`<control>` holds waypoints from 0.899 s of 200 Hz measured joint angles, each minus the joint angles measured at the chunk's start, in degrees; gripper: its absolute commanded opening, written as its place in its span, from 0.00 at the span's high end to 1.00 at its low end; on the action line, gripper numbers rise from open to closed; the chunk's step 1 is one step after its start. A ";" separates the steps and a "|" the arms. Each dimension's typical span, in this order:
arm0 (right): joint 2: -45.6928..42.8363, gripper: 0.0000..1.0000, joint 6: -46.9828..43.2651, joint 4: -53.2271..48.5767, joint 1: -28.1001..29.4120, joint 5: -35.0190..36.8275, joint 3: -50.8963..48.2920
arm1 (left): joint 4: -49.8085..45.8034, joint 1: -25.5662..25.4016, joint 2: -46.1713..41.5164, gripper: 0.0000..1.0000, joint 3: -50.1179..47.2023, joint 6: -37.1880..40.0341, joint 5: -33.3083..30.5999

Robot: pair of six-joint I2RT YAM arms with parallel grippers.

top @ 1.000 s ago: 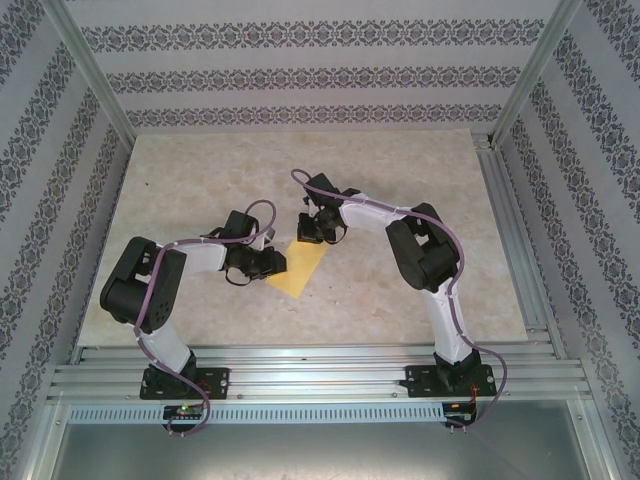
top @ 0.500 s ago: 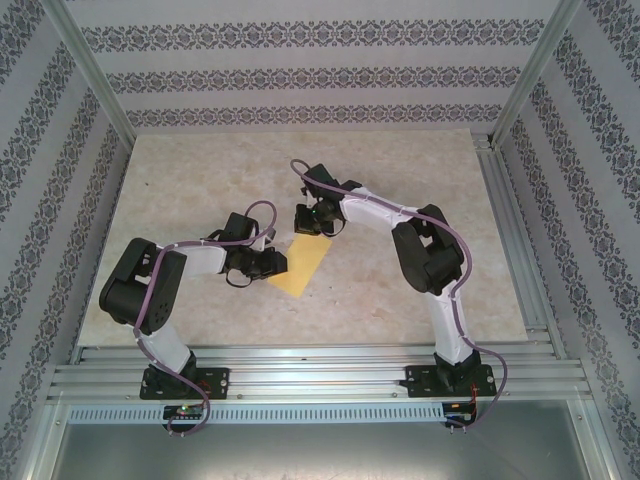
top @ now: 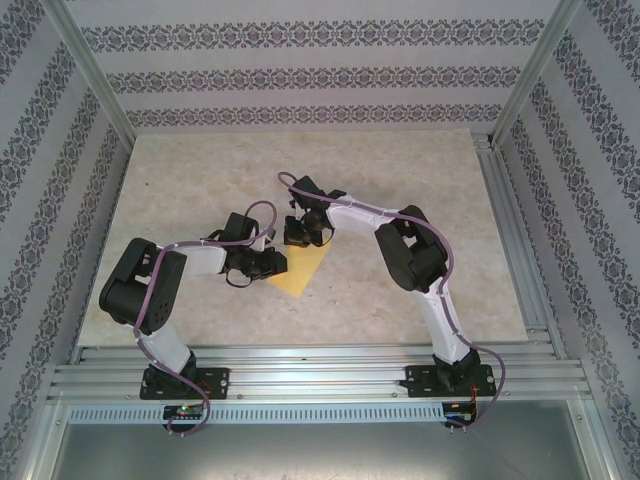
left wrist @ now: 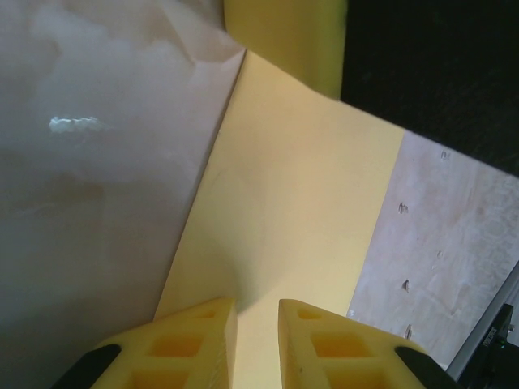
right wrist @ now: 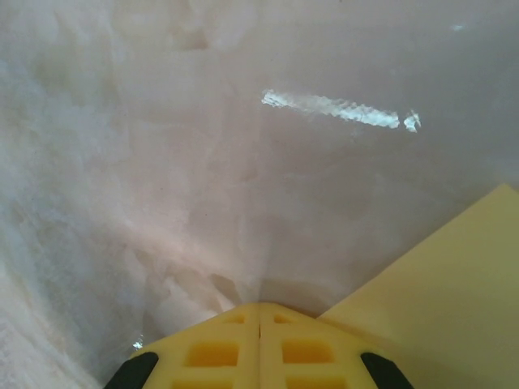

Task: Fold a paper plane with a square sheet of paper (fold left side to right side)
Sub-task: Fold the square sheet of paper in half at the center of the table.

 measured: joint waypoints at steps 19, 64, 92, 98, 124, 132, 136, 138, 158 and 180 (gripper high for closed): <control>0.02 0.95 -0.33 -0.15 -0.59 0.00 0.00 | 0.02 0.00 -0.02 0.78 -0.04 0.17 -0.04; 0.02 0.94 -1.86 -0.50 -3.72 -0.17 0.00 | 0.63 -0.13 -0.04 0.78 -0.24 0.31 -0.13; 0.02 0.93 -3.23 -1.44 -6.36 0.85 0.61 | 1.46 -0.33 -0.04 0.78 -0.42 0.39 -0.44; 0.00 0.93 -3.43 -1.73 -7.08 1.42 0.79 | 1.49 -0.33 -0.04 0.78 -0.42 0.39 -0.44; -0.37 0.91 -4.87 -2.75 -9.53 3.80 1.07 | 1.49 -0.37 -0.09 0.77 -0.42 0.39 -0.46; -0.81 0.90 -5.27 -3.34 -10.16 4.98 1.05 | 1.51 -0.37 -0.15 0.76 -0.44 0.39 -0.42; -1.11 0.89 -5.46 -3.67 -10.40 5.35 1.01 | 1.53 -0.37 -0.17 0.75 -0.46 0.39 -0.39; -1.33 0.89 -5.62 -3.72 -10.56 5.66 0.90 | 1.55 -0.42 -0.22 0.75 -0.48 0.37 -0.35; -5.25 0.84 -6.43 -3.82 -11.28 7.30 -1.60 | 1.44 -0.66 -0.72 0.73 -0.59 0.31 -0.35; -13.49 0.76 -7.45 -2.95 -11.21 8.04 -8.20 | 0.24 -0.70 -1.62 0.64 -0.61 -0.37 -0.02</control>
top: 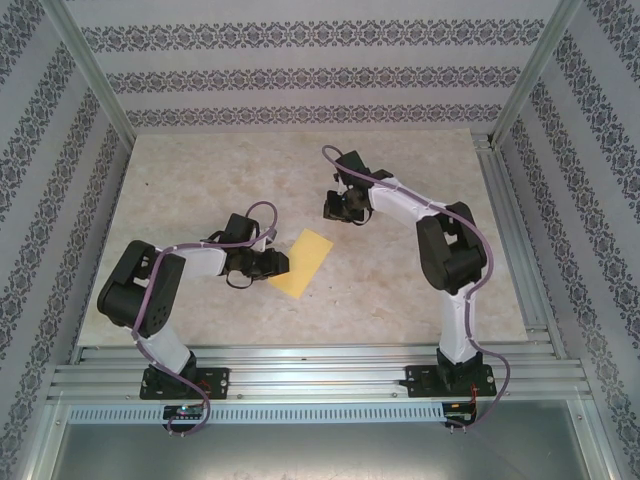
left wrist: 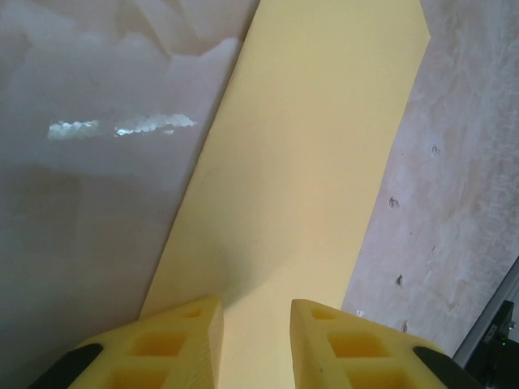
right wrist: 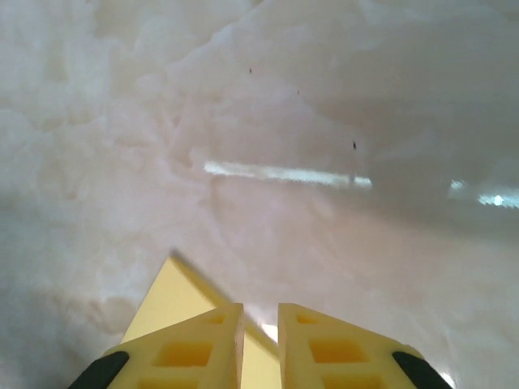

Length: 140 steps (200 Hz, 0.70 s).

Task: Fold a paper plane with a square sheet of paper (fold left side to right side)
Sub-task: Fold the square sheet of paper in half at the center of the table, then rotate the square sheet of paper at the center of the table.

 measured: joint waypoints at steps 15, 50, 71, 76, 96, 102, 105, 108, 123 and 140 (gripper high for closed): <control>-6.29 0.70 -0.39 0.76 0.09 0.37 -5.09 | -2.40 -0.02 -1.29 0.57 0.81 -0.37 0.26; -16.70 0.63 -1.01 3.21 0.04 1.07 -17.03 | -8.13 -0.02 -7.76 0.36 6.88 0.07 -0.15; -19.04 0.60 -0.92 4.50 -0.02 1.03 -23.65 | -10.29 -0.02 -11.50 0.34 9.86 0.76 -1.86; -19.34 0.59 -0.85 4.79 -0.02 1.01 -25.07 | -10.71 -0.02 -11.87 0.34 10.23 0.85 -2.34; -19.96 0.58 -0.33 5.84 0.00 0.92 -29.81 | -12.20 0.00 -10.71 0.35 10.29 1.44 -3.76; -20.02 0.58 -0.20 6.08 0.00 0.81 -30.67 | -12.39 0.00 -9.73 0.35 10.03 1.49 -4.22; -20.06 0.58 -0.15 6.14 0.00 0.79 -31.04 | -12.44 0.00 -9.01 0.35 9.84 1.53 -4.44; -20.11 0.58 -0.15 6.23 0.00 0.72 -31.39 | -12.50 0.00 -8.52 0.36 9.66 1.57 -4.68; -20.70 0.58 0.04 6.75 0.00 0.17 -32.70 | -12.79 0.00 -5.64 0.38 8.57 1.60 -5.62; -21.90 0.58 0.26 7.78 0.04 -0.52 -33.94 | -13.40 0.00 -2.78 0.39 7.85 1.62 -6.82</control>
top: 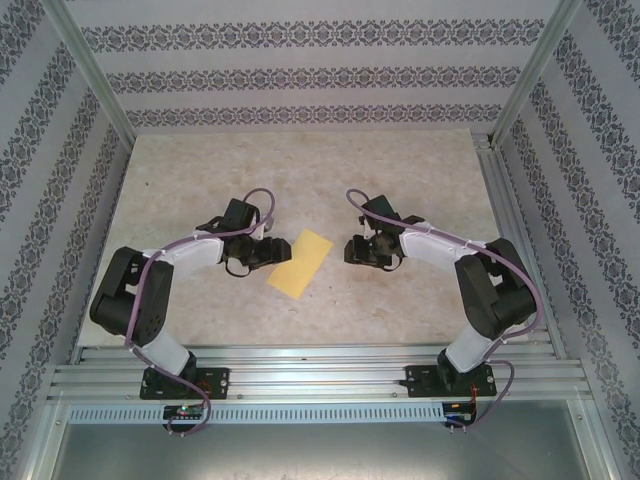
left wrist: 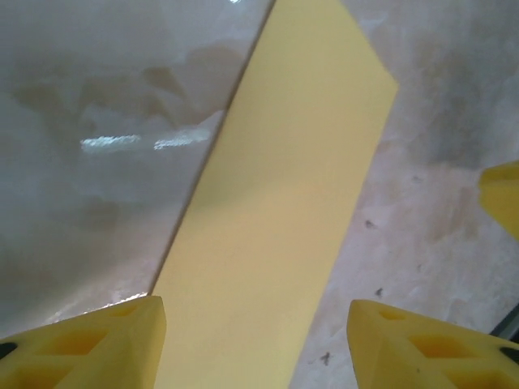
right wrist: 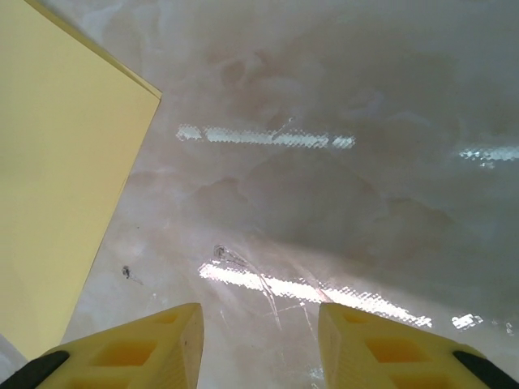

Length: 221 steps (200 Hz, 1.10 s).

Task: Fold a paper plane with a square sheet of paper (fold left side to right side)
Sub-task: Rotate the square sheet of paper at the center of the table.

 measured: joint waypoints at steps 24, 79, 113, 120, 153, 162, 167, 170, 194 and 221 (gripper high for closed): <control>-1.60 0.58 0.09 0.76 0.07 -0.22 -1.42 | -0.22 -0.02 2.21 0.40 -0.61 -0.04 -1.25; -1.81 0.59 0.96 0.79 0.07 -0.22 -1.92 | 1.53 -0.85 2.27 0.40 -1.86 -0.50 -2.47; -1.81 0.62 1.20 0.61 0.07 -0.22 -1.92 | 3.34 -3.15 1.33 0.41 -2.99 -1.81 -5.20; -1.81 0.62 1.31 0.59 0.04 -0.31 -1.92 | 3.87 -3.93 1.33 0.41 -3.04 -2.12 -5.68; -1.81 0.65 2.19 0.72 0.02 -1.75 -1.92 | 6.71 -9.20 1.57 0.42 -3.28 -4.61 -5.90; -1.81 0.66 2.47 0.83 0.02 -2.14 -1.92 | 7.32 -11.04 1.90 0.42 -3.26 -5.49 -5.25; -1.81 0.66 2.60 0.85 0.02 -2.36 -1.92 | 7.61 -11.93 2.05 0.42 -3.21 -5.79 -5.14; -1.81 0.66 2.67 0.85 0.02 -2.51 -1.92 | 7.78 -12.48 2.14 0.42 -3.17 -6.01 -5.05; -1.81 0.67 3.02 1.03 -0.07 -3.34 -1.92 | 8.44 -15.89 2.56 0.41 -2.91 -7.43 -3.96; -1.81 0.67 3.04 1.03 -0.09 -3.91 -1.92 | 6.45 -16.55 2.43 0.41 -2.03 -7.76 -3.98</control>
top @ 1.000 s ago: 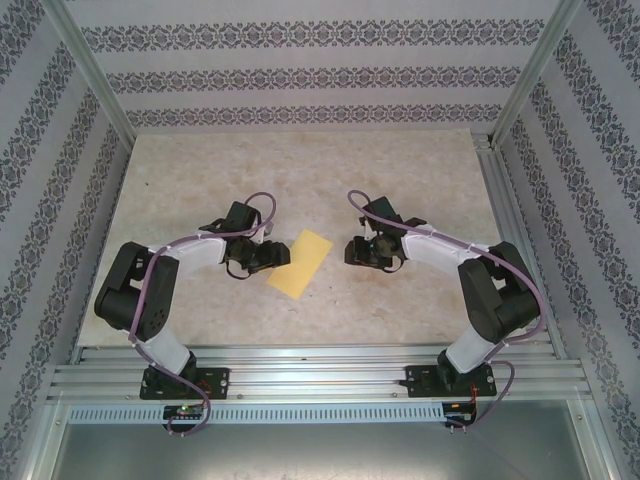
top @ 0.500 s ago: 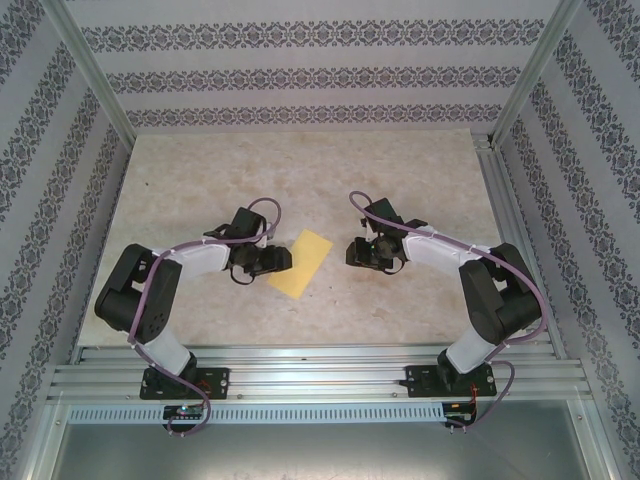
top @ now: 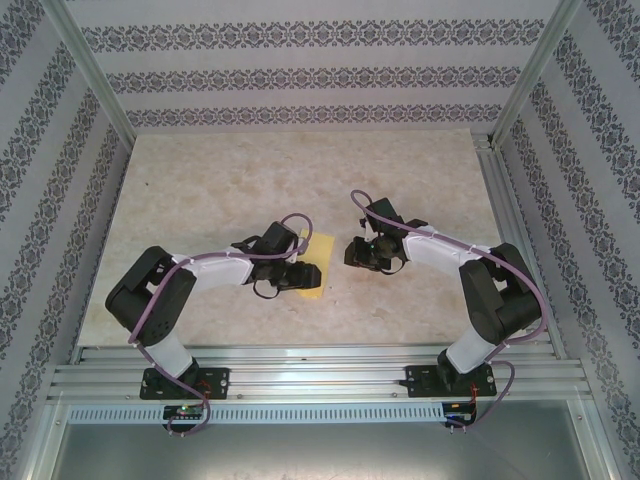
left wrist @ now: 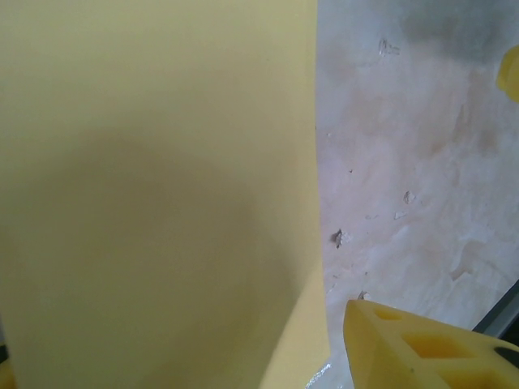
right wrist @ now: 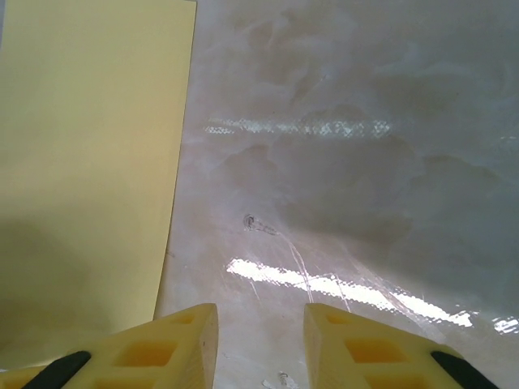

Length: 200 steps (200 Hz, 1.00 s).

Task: Fold a paper plane with a square sheet of paper (fold left side to right side)
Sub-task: Rotate the square sheet of paper at the center of the table, then pick up the square sheet of paper from the center of the table.

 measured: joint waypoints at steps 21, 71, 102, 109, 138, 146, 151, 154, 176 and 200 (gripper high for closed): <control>0.00 0.67 0.00 -0.22 0.00 0.00 0.00 | -3.21 0.02 -1.38 0.50 0.07 -0.02 -1.31; 0.13 0.68 0.00 -0.26 0.04 -0.15 0.00 | -7.02 0.22 -5.46 0.66 0.96 0.15 -4.11; 0.33 0.70 0.00 -0.31 0.04 -0.13 0.00 | -7.45 0.55 -5.46 0.85 1.57 0.26 -4.28; 0.33 0.70 0.00 -0.26 0.04 -0.15 0.00 | -7.50 0.55 -5.46 0.89 1.77 0.24 -4.37; 0.33 0.70 0.02 -0.22 0.02 -0.15 0.00 | -7.85 0.83 -6.23 0.97 1.90 -0.72 -4.81; 0.28 0.70 0.04 -0.20 0.00 -0.20 0.00 | -8.15 1.09 -7.19 0.98 1.90 -1.16 -5.29; 0.22 0.70 0.13 -0.17 0.00 -0.26 0.00 | -8.35 1.33 -8.15 0.98 1.90 -1.46 -5.55; 0.15 0.70 0.28 -0.11 0.00 -0.37 0.00 | -8.39 1.49 -8.74 0.98 1.90 -1.64 -5.77; -1.38 0.70 1.25 0.79 -0.61 -1.29 -0.37 | -8.41 2.12 -13.79 0.99 2.47 -3.58 -6.88; -4.44 0.69 2.03 1.49 -2.01 -2.12 -1.20 | -6.16 2.32 -16.11 0.99 5.05 -5.99 -6.91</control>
